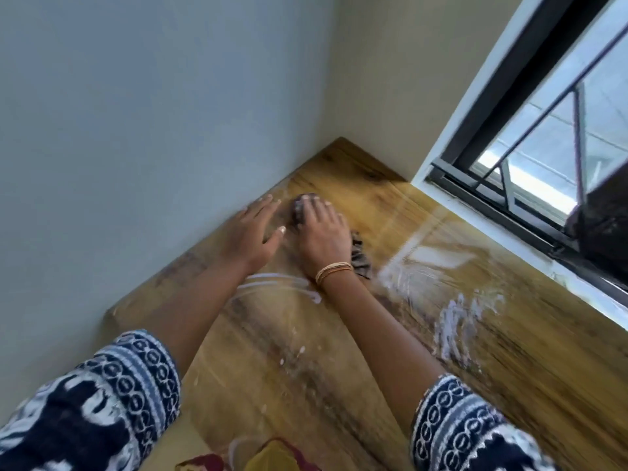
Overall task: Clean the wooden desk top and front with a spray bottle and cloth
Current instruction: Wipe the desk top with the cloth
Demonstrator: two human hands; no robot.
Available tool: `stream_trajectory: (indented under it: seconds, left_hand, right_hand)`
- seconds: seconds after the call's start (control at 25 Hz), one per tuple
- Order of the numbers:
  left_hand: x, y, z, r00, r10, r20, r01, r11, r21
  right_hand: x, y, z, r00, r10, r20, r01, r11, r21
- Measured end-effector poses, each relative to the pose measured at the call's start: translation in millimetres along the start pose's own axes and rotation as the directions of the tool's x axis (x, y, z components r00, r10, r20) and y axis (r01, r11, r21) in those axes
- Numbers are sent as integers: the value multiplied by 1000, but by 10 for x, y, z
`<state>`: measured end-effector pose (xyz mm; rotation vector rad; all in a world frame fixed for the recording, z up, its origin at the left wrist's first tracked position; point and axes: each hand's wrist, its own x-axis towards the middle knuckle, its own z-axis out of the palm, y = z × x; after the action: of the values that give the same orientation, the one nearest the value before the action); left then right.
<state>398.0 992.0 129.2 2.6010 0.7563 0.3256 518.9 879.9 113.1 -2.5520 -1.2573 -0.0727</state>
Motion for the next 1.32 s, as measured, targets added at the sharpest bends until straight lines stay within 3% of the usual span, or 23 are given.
stream_trajectory:
  seconds: [0.08,0.16,0.24,0.32,0.36,0.44,0.52,0.6,0.64,0.68,0.72,0.76,0.8,0.84,0.92,0.96,1.04,1.08,1.16,1.24,1.32]
  left_hand:
    - [-324,-116,-147,1000,2,-14,-2,1000,17]
    - [-664,-313,-293,999,6,-35,-5,999,39]
    - [-896,-490,-388,1000,-4,-21,5,999,48]
    - [-1064,-628,-402,1000,-24,-11,24,999,36]
    - [-1116,-677,-400,1000,-30,-9,30,999,18]
    - [-1194,-728,-385,1000,-24,-8,25,1000,8]
    - [-1243,-751,-353,1000,-5,-14,6,999,34]
    - [-1231,-766,-356,1000,-9,-24,9,1000,16]
    - [-1225,-763,-361,1000,-12,-23,12,1000,0]
    - [-1222,-765,-364,1000,-14,-24,14,1000,-10]
    - [-1225,-773,-367,999,-13,-31,13,1000,-14]
    - [-1233,-777,-368,999,-11,-41,10,1000,-18]
    - [-1234,-775,-369,999,-9,-50,8,1000,-20]
    - [-1232,-772,-364,998,-12,-58,10,1000,-23]
    - [-1233,-773,-354,997,-23,-69,21,999,-26]
    - [-1237,-775,-352,997,-28,-74,26,999,-27]
    - [-1237,-774,-358,996,-31,-81,29,999,-30]
    - [-1234,-774,-361,996,-33,-84,30,999,-36]
    - [-1236,-758,-362,996,-37,-78,33,998,-55]
    - [-1241,-750,-366,997,-31,-76,26,998,-54]
    - [-1241,-757,-366,997,-28,-71,25,999,-46]
  right_hand:
    - [-49,-133,-16,936,-329,123,326,944,46]
    - [182,214,-171,894,-430,122,424,903,73]
    - [476,770,-321,978,-192,83,188,981,52]
    - [619,1264,-432,985,160,64,-160,987,4]
    - [652,1337,-436,963,260,65,-259,966,-14]
    - [648,1095,-385,957,288,46,-286,957,-34]
    - [543,628,-264,993,103,54,-104,995,8]
    - [302,68,-113,968,-233,98,224,970,91]
    - [102,-189,-28,889,-439,132,425,897,125]
    - [-73,-360,43,753,-635,173,617,773,148]
    - [-127,-425,53,608,-765,210,751,641,161]
    - [-19,-367,1,510,-824,246,812,556,176]
    - [181,-255,-51,528,-818,229,809,566,157]
    - [415,-108,-93,643,-735,214,728,674,128]
    - [919,302,-172,909,-384,165,385,923,23]
    - [1118,497,-226,969,-173,177,180,983,-27]
    - [1307,605,-284,973,97,210,-88,995,-55]
    - [1298,521,-279,972,118,201,-107,992,-64]
    - [1072,271,-217,989,-29,146,34,999,-30]
    - [615,-38,-113,929,-351,115,345,936,68]
    - [117,-289,-54,681,-709,185,685,705,182]
